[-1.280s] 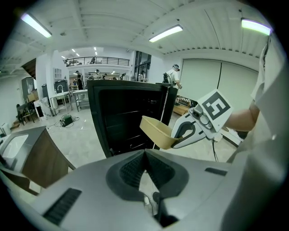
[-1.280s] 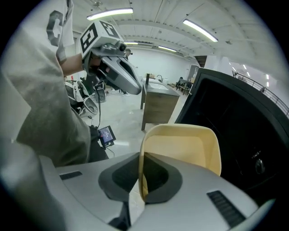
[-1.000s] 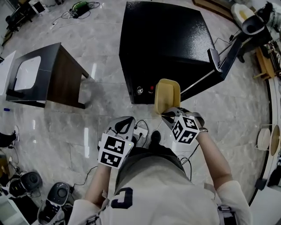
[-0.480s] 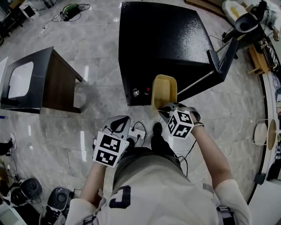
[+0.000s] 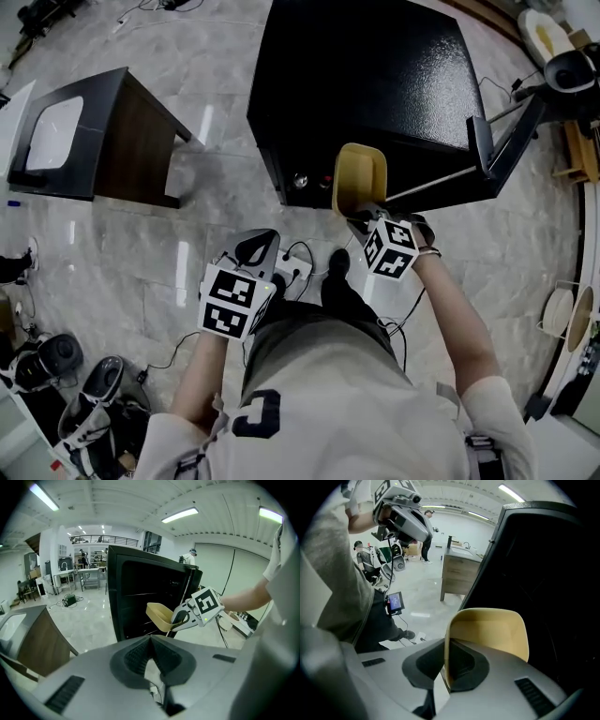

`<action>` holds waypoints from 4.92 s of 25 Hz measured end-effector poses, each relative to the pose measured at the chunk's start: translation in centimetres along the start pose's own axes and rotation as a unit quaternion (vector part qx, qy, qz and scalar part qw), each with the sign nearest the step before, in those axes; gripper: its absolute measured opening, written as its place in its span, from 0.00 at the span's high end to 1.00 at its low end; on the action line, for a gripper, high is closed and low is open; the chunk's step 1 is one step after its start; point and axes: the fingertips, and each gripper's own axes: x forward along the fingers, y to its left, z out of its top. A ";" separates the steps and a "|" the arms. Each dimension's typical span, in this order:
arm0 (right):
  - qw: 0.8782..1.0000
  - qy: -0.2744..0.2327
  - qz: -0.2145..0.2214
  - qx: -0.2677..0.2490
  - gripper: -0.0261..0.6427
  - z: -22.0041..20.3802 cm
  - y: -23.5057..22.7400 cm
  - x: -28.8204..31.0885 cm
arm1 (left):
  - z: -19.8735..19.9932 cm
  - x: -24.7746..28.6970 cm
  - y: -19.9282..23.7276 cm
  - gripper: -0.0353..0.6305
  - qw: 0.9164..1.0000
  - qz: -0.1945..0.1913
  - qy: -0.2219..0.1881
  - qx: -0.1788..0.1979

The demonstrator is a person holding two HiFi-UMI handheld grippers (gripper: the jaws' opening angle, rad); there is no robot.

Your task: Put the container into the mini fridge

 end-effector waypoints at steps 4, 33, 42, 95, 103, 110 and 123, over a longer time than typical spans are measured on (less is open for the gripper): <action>1.000 0.008 0.003 -0.008 0.92 -0.8 -0.3 1.2 | -0.5 0.4 0.6 0.86 1.000 0.012 0.004 -0.005; 0.996 0.088 -0.024 -0.022 0.92 -5.9 -6.1 7.6 | -2.5 2.5 1.0 0.86 0.999 0.015 0.048 -0.003; 0.994 0.101 -0.029 -0.005 0.92 -7.2 -8.0 9.7 | -3.1 3.0 1.3 0.86 0.998 0.017 0.055 -0.013; 0.971 0.090 -0.191 0.110 0.70 -7.5 -18.1 9.9 | -4.6 1.4 3.8 0.86 0.997 0.026 0.037 -0.057; 0.956 -0.032 -0.235 0.175 0.70 -2.2 -16.6 4.5 | -3.9 -0.7 4.6 0.86 0.998 0.025 0.007 -0.056; 0.940 -0.078 -0.251 0.216 0.70 0.3 -13.4 -0.1 | -2.0 -3.4 4.9 0.86 0.998 0.027 -0.036 -0.036; 0.873 -0.260 -0.233 0.341 0.73 11.5 -4.3 -8.2 | -1.4 -8.0 4.6 0.86 0.996 0.011 -0.086 -0.010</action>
